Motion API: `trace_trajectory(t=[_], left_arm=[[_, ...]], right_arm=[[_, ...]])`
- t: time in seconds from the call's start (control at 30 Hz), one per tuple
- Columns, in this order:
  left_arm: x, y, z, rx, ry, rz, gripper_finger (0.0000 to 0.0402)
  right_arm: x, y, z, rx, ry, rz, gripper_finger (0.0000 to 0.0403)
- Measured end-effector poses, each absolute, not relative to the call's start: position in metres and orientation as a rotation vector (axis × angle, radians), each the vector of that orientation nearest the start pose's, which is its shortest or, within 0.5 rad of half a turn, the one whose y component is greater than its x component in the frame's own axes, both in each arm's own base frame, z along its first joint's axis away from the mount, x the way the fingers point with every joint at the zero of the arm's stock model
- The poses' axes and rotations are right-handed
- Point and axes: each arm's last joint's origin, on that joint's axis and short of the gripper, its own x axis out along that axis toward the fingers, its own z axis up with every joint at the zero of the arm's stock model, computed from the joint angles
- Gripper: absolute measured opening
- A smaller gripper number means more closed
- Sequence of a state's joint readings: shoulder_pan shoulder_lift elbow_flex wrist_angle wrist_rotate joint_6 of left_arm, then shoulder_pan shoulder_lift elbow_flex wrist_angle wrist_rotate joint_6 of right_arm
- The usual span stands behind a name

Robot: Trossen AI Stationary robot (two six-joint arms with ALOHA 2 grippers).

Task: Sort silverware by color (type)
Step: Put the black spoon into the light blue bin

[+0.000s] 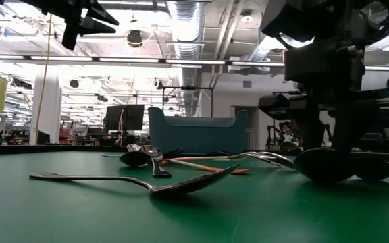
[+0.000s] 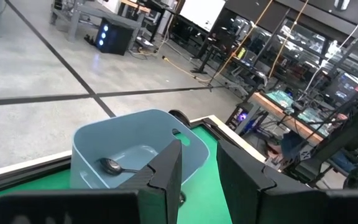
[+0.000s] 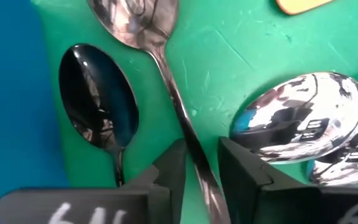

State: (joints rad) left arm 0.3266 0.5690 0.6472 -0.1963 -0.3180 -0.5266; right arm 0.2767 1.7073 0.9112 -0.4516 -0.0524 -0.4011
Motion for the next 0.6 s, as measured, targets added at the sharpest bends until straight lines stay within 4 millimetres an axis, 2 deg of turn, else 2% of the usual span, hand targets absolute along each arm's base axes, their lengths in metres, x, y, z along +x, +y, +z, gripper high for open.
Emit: trace_trajectory(t=[0.4, 0.6], left_arm=[[0.1218, 0.0509, 0.3135, -0.517, -0.056, 0.663, 0.0086], [0.1218, 0.0509, 0.3135, -0.520, -0.057, 0.663, 0.0086]], right_arm=[[0.2882, 0.0821, 0.1403, -0.474, 1.192, 0.523, 0.0016], [0.2886, 0.0821, 0.1409, -0.403, 1.209, 0.472, 0.0007]])
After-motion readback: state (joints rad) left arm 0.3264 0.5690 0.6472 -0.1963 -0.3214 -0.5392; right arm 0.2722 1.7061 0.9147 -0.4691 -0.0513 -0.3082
